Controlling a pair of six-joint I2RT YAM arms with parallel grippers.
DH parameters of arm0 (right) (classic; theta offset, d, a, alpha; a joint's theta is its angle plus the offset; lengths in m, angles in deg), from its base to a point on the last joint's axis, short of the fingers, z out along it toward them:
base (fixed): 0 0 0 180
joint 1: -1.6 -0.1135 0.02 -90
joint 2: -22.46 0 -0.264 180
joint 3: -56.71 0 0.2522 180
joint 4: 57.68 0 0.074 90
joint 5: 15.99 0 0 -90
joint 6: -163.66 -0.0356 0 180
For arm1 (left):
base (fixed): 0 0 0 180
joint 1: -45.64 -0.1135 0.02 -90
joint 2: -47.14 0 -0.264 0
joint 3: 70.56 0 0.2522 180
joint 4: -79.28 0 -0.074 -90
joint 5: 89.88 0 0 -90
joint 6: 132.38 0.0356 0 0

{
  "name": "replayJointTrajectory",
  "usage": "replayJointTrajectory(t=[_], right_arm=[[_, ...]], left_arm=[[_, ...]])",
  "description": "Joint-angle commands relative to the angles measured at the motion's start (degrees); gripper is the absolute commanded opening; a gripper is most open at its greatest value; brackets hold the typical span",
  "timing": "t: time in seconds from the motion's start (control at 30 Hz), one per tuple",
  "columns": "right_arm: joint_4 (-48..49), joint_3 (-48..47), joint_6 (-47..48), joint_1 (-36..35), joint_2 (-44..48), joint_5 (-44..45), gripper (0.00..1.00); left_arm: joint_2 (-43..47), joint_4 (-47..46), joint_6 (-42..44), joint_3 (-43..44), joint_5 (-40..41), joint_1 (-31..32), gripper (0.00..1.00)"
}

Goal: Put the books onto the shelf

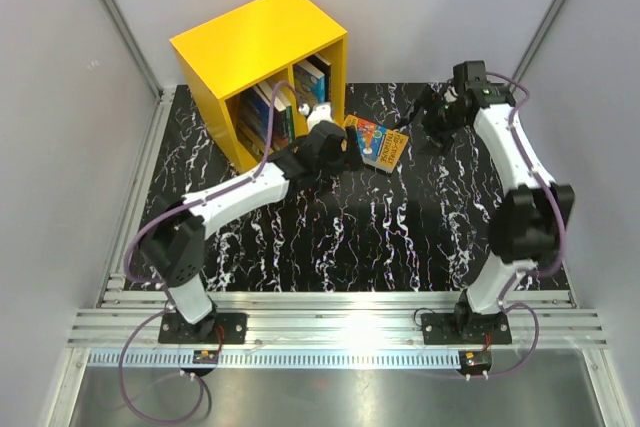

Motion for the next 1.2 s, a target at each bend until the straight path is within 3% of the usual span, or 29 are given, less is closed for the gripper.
replayJointTrajectory(t=[0.0, 0.1, 0.23, 0.3, 0.43, 0.6, 0.7, 0.77, 0.9, 1.0, 1.1, 1.17], right_arm=[[9.20, -11.33, -2.25, 3.58, -16.76, -3.15, 0.97], [10.54, -23.82, 1.70, 3.58, -28.74, -3.58, 0.96], [3.00, -55.66, 4.08, 3.67, -51.83, -6.58, 0.94], [3.93, -61.20, 3.21, 4.55, -56.36, -7.62, 0.95], [14.38, -53.95, -0.48, 5.26, -58.92, -10.53, 0.94], [14.66, -52.96, -0.22, 4.47, -62.62, -14.75, 0.93], [12.38, -45.09, 1.97, 2.27, -60.70, -14.32, 0.91], [10.88, -38.75, 3.99, -0.53, -55.70, -11.25, 0.90], [19.83, -7.80, 1.55, -4.32, -40.86, -8.78, 0.89], [24.67, 9.54, -2.41, -5.55, -28.90, -8.07, 0.89], [25.66, 19.17, -3.65, -6.52, -16.61, -7.28, 0.89], [23.72, 20.51, -2.95, -6.52, -13.51, -5.70, 0.90]], left_arm=[[8.06, 7.69, -4.96, -4.54, -11.02, 0.54, 0.99], [14.91, 10.14, -6.19, -9.28, -10.24, 0.45, 0.99], [20.81, 14.36, -7.32, -12.03, -10.24, 0.54, 0.99], [23.52, 15.95, -7.68, -12.55, -9.71, 0.62, 0.99], [27.66, 18.24, -9.61, -15.62, -7.69, 0.89, 0.99], [30.05, 17.98, -11.72, -19.32, -6.29, 0.98, 0.99], [29.00, 15.44, -14.09, -23.09, -5.15, 0.71, 0.99], [27.51, 13.50, -17.16, -24.68, -4.88, 0.45, 0.99], [26.27, 7.53, -22.00, -28.45, -5.05, -0.86, 0.99], [26.00, 2.88, -23.59, -33.53, -8.46, -4.64, 0.99], [25.92, -2.66, -24.21, -37.68, -10.68, -9.21, 0.99], [25.30, -4.25, -22.81, -39.27, -10.15, -11.49, 0.99]])
